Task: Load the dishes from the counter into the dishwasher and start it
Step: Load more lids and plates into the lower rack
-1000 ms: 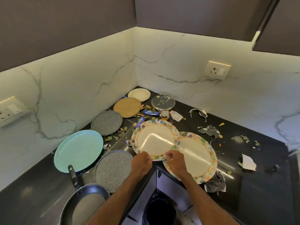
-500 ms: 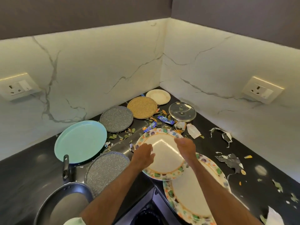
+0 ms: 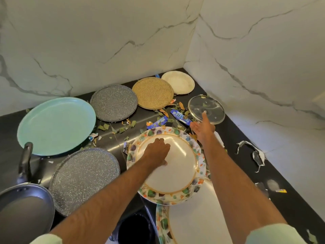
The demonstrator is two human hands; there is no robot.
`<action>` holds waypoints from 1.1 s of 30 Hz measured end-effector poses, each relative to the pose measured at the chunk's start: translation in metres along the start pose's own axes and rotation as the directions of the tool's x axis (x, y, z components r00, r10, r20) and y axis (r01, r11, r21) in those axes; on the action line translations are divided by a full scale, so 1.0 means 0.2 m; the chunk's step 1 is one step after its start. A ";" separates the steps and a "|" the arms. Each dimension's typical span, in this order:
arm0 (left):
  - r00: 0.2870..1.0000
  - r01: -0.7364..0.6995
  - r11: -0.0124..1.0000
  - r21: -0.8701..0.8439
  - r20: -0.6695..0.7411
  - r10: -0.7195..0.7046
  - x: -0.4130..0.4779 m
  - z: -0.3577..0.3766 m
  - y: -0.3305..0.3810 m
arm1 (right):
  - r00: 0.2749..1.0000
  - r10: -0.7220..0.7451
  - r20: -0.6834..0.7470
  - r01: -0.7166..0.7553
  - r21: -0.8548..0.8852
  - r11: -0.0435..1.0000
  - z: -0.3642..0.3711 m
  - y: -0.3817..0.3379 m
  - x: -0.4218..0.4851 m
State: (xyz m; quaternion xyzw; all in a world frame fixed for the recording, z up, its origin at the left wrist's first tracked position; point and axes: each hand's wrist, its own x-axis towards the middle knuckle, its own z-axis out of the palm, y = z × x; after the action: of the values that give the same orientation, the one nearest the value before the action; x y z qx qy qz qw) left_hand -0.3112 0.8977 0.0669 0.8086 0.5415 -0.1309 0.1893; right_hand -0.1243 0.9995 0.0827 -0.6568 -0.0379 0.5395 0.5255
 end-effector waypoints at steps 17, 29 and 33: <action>0.998 0.053 0.993 0.110 0.031 -0.057 0.11 -0.07 0.10 | 0.990 0.026 0.139 -0.056 0.215 0.975 -0.18 0.10 -0.17; 0.995 0.040 0.989 -0.145 -0.090 -0.054 -0.22 0.06 0.19 | 0.972 -0.230 0.042 0.230 -0.016 0.973 -0.85 0.32 -0.90; 0.987 -0.113 0.978 -0.176 -0.133 0.090 -0.42 0.11 0.30 | 0.966 -0.253 -0.053 0.252 -0.024 0.967 -1.00 0.43 -1.16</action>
State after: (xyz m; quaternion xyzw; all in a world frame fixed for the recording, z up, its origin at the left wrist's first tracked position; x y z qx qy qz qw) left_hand -0.2879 0.7982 0.0923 0.8210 0.5199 -0.0204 0.2351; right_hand -0.1152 0.6877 0.1472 -0.6659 -0.1111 0.4493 0.5851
